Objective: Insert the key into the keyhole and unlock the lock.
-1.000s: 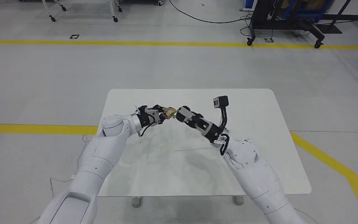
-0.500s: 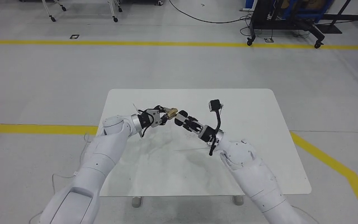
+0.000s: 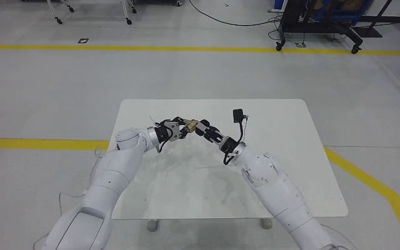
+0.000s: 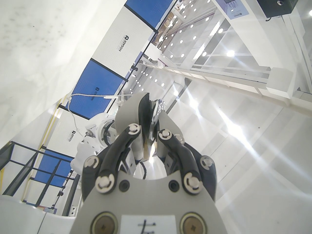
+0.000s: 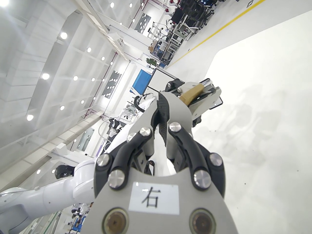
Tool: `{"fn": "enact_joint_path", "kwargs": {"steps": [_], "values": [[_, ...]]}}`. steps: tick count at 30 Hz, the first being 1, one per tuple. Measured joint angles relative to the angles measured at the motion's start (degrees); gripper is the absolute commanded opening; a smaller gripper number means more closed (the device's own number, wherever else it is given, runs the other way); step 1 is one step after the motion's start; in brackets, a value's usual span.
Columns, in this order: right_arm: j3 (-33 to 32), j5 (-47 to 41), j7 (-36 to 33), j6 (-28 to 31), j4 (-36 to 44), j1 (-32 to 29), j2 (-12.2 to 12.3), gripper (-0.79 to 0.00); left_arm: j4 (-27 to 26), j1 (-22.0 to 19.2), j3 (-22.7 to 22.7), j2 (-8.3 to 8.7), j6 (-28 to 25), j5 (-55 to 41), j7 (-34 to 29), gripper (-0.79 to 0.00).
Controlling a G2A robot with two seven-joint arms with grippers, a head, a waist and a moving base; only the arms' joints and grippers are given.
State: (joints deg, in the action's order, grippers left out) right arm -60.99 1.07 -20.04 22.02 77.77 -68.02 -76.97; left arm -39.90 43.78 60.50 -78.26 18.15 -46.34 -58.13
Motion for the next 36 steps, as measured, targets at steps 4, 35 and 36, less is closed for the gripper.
{"fn": "enact_joint_path", "kwargs": {"steps": [4,35,36], "values": [[-1.38,1.67,-0.12,3.23,2.39,-1.04,0.42,0.0,-0.83,0.28,0.5,0.19,-3.5,1.23,1.71,-0.785],[-1.43,-46.02,-20.83,-13.47,-6.53,0.62,-1.17,-0.511,-12.29,6.42,2.65,1.24,-15.07,5.59,4.13,-0.785],[-1.27,-46.25,-20.63,-13.67,-7.04,0.91,-1.27,-0.508,-12.42,6.48,2.68,1.26,-15.07,5.7,4.14,-0.785]]}}
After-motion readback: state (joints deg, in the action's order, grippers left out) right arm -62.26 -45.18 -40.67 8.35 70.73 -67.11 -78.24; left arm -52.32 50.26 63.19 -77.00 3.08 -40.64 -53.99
